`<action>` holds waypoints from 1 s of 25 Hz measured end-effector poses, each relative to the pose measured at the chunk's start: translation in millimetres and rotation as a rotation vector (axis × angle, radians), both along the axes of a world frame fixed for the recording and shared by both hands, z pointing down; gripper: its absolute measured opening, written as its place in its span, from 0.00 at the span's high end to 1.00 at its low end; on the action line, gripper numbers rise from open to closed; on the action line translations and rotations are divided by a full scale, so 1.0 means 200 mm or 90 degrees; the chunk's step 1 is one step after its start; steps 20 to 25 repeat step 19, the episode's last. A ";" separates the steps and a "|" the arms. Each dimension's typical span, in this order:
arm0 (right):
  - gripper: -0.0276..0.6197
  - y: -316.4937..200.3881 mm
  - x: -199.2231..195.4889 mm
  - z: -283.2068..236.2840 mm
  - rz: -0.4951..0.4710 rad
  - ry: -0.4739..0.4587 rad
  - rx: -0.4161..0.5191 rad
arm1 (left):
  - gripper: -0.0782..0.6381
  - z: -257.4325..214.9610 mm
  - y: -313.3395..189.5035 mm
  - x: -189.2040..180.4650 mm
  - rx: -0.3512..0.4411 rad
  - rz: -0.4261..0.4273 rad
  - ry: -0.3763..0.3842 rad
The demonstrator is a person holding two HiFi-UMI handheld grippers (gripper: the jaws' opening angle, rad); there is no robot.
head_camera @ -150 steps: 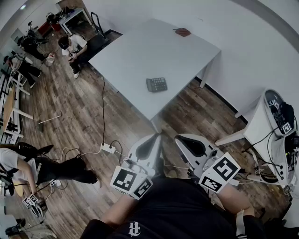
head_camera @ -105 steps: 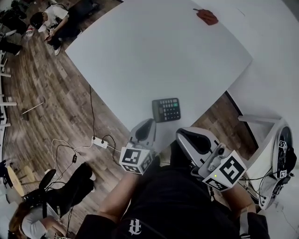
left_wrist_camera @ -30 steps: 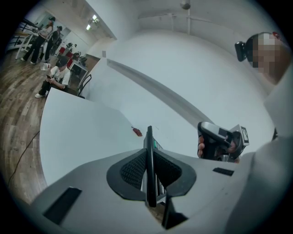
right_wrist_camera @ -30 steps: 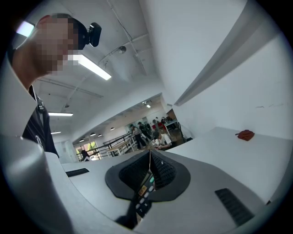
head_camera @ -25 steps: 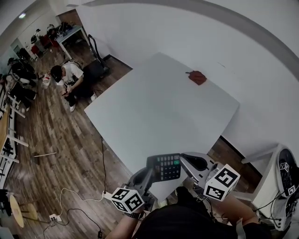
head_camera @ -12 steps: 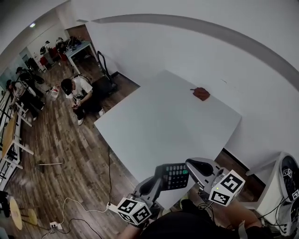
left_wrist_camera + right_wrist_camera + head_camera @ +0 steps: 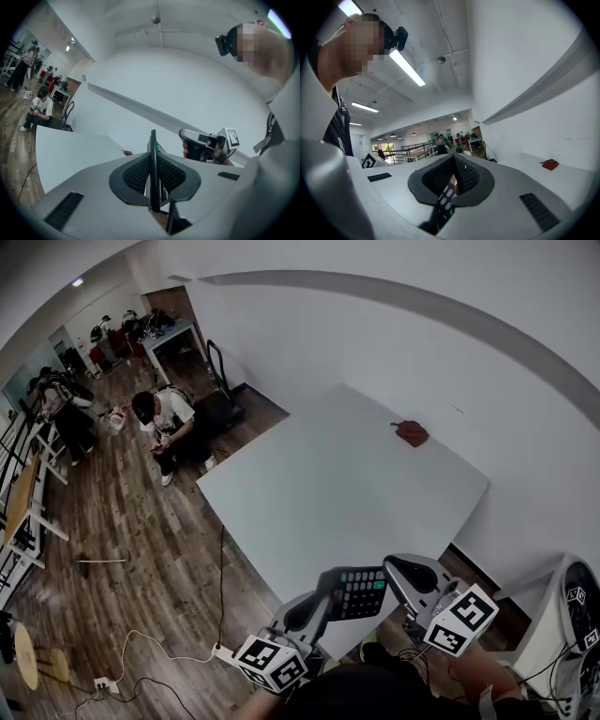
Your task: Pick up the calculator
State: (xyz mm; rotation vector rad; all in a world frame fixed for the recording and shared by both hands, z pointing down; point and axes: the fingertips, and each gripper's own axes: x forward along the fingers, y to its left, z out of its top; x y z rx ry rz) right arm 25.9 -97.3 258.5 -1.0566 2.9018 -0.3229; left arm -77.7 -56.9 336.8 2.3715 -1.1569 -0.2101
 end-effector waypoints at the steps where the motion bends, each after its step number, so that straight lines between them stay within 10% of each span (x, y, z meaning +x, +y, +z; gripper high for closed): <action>1: 0.94 0.00 -0.01 0.00 0.000 0.001 0.000 | 0.83 0.00 0.00 -0.01 0.000 -0.001 0.001; 25: 0.94 0.00 0.02 0.01 0.001 0.003 0.003 | 0.83 -0.01 -0.01 0.02 0.014 -0.004 -0.004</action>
